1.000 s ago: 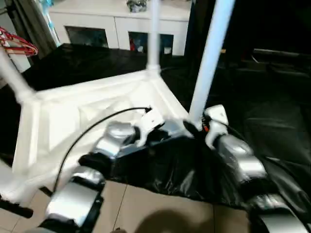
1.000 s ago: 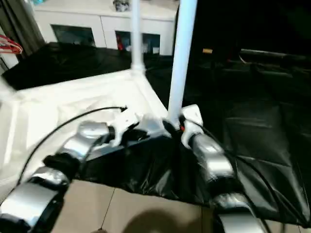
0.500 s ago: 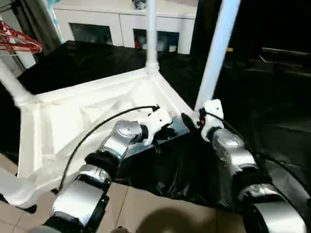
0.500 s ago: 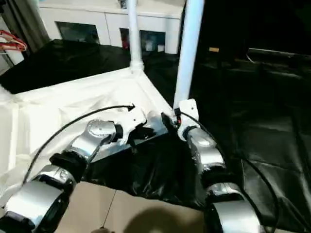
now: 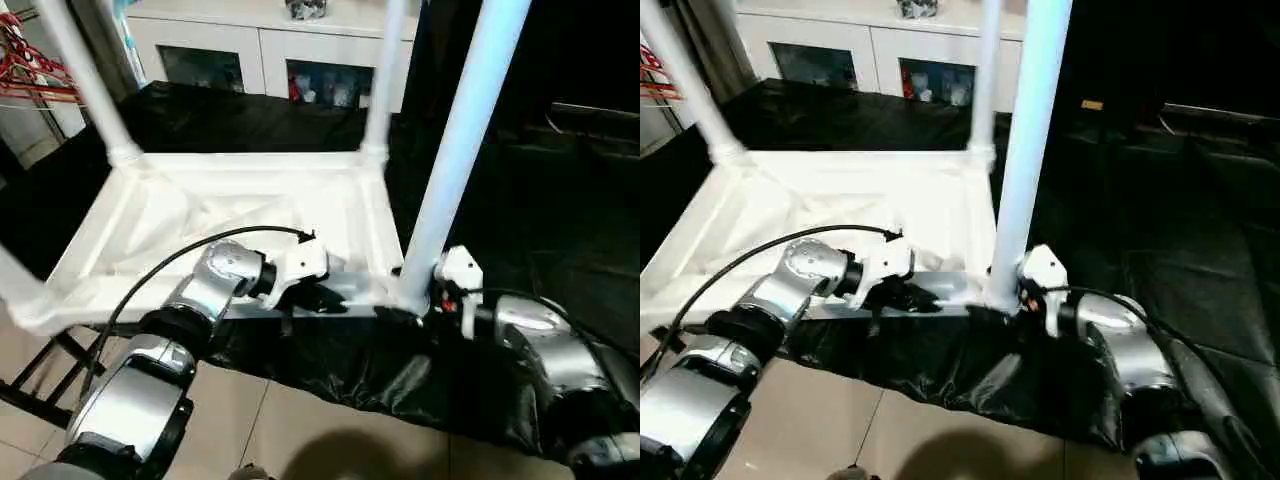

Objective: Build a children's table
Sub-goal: Rotate leg to tighten

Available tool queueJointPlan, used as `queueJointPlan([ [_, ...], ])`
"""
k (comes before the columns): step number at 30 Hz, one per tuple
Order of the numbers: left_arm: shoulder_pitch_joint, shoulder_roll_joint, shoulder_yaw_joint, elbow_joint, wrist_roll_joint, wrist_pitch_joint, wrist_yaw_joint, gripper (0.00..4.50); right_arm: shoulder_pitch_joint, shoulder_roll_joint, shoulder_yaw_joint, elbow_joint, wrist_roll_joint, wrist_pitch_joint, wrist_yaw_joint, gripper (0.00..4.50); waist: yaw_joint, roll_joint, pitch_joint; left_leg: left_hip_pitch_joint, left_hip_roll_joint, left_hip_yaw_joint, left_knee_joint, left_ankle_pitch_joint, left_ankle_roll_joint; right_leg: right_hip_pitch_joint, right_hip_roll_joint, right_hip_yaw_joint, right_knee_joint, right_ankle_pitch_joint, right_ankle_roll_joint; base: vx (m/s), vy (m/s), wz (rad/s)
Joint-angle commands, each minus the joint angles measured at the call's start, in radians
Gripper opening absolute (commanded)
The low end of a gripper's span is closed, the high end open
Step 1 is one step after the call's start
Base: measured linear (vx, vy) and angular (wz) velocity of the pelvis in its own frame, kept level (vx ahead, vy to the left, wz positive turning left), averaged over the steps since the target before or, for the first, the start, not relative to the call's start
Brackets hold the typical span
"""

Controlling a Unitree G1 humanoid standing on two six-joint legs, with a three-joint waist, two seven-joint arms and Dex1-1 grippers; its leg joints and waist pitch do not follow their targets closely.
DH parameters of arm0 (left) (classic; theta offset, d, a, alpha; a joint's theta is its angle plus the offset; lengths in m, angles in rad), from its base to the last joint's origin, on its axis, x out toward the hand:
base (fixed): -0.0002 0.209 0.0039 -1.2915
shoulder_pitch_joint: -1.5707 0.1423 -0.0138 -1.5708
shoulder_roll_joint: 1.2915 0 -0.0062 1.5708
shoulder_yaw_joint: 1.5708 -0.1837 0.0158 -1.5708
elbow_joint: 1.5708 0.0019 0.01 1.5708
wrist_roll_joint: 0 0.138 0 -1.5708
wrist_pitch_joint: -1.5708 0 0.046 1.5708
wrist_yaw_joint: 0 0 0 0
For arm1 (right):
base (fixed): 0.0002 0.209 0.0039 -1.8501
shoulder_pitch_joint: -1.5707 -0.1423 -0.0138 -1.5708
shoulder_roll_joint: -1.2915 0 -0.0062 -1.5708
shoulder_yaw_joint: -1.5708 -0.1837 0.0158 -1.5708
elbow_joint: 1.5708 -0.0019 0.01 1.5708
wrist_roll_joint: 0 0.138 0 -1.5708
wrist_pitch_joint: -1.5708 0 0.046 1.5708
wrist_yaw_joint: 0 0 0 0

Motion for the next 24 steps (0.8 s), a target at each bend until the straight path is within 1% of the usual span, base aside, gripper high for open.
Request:
queueJointPlan([
  [1,-0.023,-0.003,-0.005,-0.032,-0.019,-0.027,-0.021,0.0,0.02,-0.005,0.058,-0.059,0.019,0.037,0.088,3.81,-0.002,-0.008,-0.061,-0.003,0.005,0.009,-0.062,-0.221,0.076,0.058,-0.04,0.031,-0.061,-0.172,-0.228,0.0,0.0,0.0],
  [2,-0.022,0.003,-0.005,-0.03,-0.019,-0.03,-0.035,0.0,0.024,-0.013,0.062,-0.073,0.019,0.046,0.099,3.7,-0.002,-0.007,-0.061,-0.004,0.003,0.008,-0.062,-0.219,0.076,0.059,-0.039,0.03,-0.062,-0.171,-0.229,0.0,0.0,0.0],
  [4,-0.022,0.015,-0.005,-0.024,-0.02,-0.035,-0.063,0.0,0.034,-0.028,0.073,-0.098,0.019,0.062,0.119,3.52,-0.002,-0.005,-0.062,-0.002,0.004,0.009,-0.061,-0.214,0.073,0.057,-0.039,0.03,-0.06,-0.154,-0.236,0.0,0.0,0.0],
  [5,-0.022,0.017,-0.006,-0.023,-0.019,-0.035,-0.067,0.0,0.036,-0.03,0.075,-0.102,0.018,0.064,0.121,3.52,-0.002,-0.004,-0.062,-0.002,0.004,0.009,-0.061,-0.215,0.071,0.057,-0.039,0.03,-0.06,-0.152,-0.237,0.0,0.0,0.0],
  [6,-0.022,0.021,-0.008,-0.022,-0.02,-0.037,-0.076,0.0,0.04,-0.034,0.079,-0.112,0.019,0.069,0.127,3.35,-0.003,-0.005,-0.061,-0.002,0.004,0.009,-0.061,-0.22,0.067,0.058,-0.039,0.03,-0.061,-0.156,-0.238,0.0,0.0,0.0],
  [7,-0.022,0.023,-0.01,-0.021,-0.02,-0.039,-0.082,0.0,0.043,-0.037,0.082,-0.117,0.02,0.072,0.13,3.35,-0.002,-0.004,-0.061,0.0,0.004,0.009,-0.062,-0.226,0.064,0.057,-0.039,0.03,-0.063,-0.164,-0.237,0.0,0.0,0.0],
  [8,-0.024,0.024,-0.01,-0.016,-0.02,-0.043,-0.087,0.0,0.049,-0.039,0.085,-0.128,0.018,0.077,0.132,3.28,-0.002,-0.004,-0.061,-0.001,0.005,0.009,-0.062,-0.228,0.062,0.058,-0.039,0.03,-0.061,-0.164,-0.237,0.0,0.0,0.0],
  [9,-0.025,0.024,-0.01,-0.015,-0.019,-0.043,-0.088,0.0,0.05,-0.039,0.086,-0.13,0.016,0.078,0.131,3.09,-0.001,-0.004,-0.06,0.0,0.005,0.009,-0.063,-0.231,0.06,0.057,-0.039,0.031,-0.062,-0.167,-0.236,0.0,0.0,0.0],
  [10,-0.025,0.024,-0.01,-0.015,-0.019,-0.043,-0.088,0.0,0.05,-0.039,0.086,-0.13,0.016,0.078,0.131,3.0,-0.001,-0.004,-0.061,-0.001,0.004,0.009,-0.063,-0.23,0.057,0.058,-0.04,0.031,-0.062,-0.166,-0.235,0.0,0.0,0.0],
  [12,-0.032,0.023,-0.009,-0.007,-0.02,-0.046,-0.09,0.0,0.054,-0.037,0.084,-0.146,0.02,0.097,0.128,2.94,0.0,-0.004,-0.06,-0.001,0.004,0.009,-0.063,-0.236,0.055,0.057,-0.04,0.03,-0.063,-0.176,-0.234,0.0,0.0,0.0],
  [14,-0.033,0.022,-0.007,-0.007,-0.021,-0.046,-0.089,0.0,0.055,-0.034,0.084,-0.15,0.022,0.102,0.126,2.75,0.0,-0.004,-0.06,-0.001,0.004,0.008,-0.064,-0.237,0.052,0.058,-0.041,0.03,-0.063,-0.186,-0.229,0.0,0.0,0.0],
  [18,-0.029,0.018,0.004,-0.018,-0.03,-0.037,-0.078,0.0,0.056,-0.006,0.074,-0.15,0.028,0.113,0.089,2.68,0.001,-0.003,-0.061,-0.001,0.005,0.008,-0.063,-0.23,0.05,0.057,-0.041,0.03,-0.061,-0.171,-0.233,0.0,0.0,0.0],
  [20,-0.028,0.014,0.01,-0.02,-0.032,-0.03,-0.058,0.0,0.046,0.014,0.066,-0.127,0.016,0.105,0.047,2.68,0.001,-0.003,-0.06,-0.002,0.005,0.008,-0.065,-0.235,0.046,0.057,-0.041,0.03,-0.062,-0.177,-0.232,0.0,0.0,0.0],
  [21,-0.031,0.002,0.023,-0.016,-0.026,-0.015,0.01,0.0,0.027,0.051,0.051,-0.078,-0.017,0.078,-0.047,2.67,0.0,-0.001,-0.059,-0.001,0.004,0.008,-0.066,-0.242,0.038,0.055,-0.042,0.031,-0.063,-0.193,-0.228,0.0,0.0,0.0],
  [22,-0.034,-0.005,0.025,-0.011,-0.017,-0.006,0.05,0.0,0.013,0.074,0.042,-0.047,-0.039,0.075,-0.113,2.67,-0.005,-0.005,-0.056,0.0,0.002,0.008,-0.068,-0.262,0.026,0.053,-0.042,0.029,-0.068,-0.236,-0.219,0.0,0.0,0.0],
  [23,-0.036,-0.01,0.026,-0.008,-0.012,0.0,0.074,0.0,0.004,0.088,0.036,-0.028,-0.051,0.076,-0.154,2.67,-0.009,-0.005,-0.056,-0.001,0.0,0.006,-0.069,-0.267,0.02,0.055,-0.044,0.028,-0.067,-0.261,-0.212,0.0,0.0,0.0],
  [24,-0.038,-0.02,0.029,-0.004,-0.005,0.007,0.111,0.0,-0.011,0.111,0.025,0.005,-0.065,0.076,-0.218,2.67,-0.016,-0.007,-0.054,-0.002,-0.001,0.004,-0.073,-0.272,0.01,0.054,-0.045,0.027,-0.072,-0.315,-0.193,0.0,0.0,0.0],
])
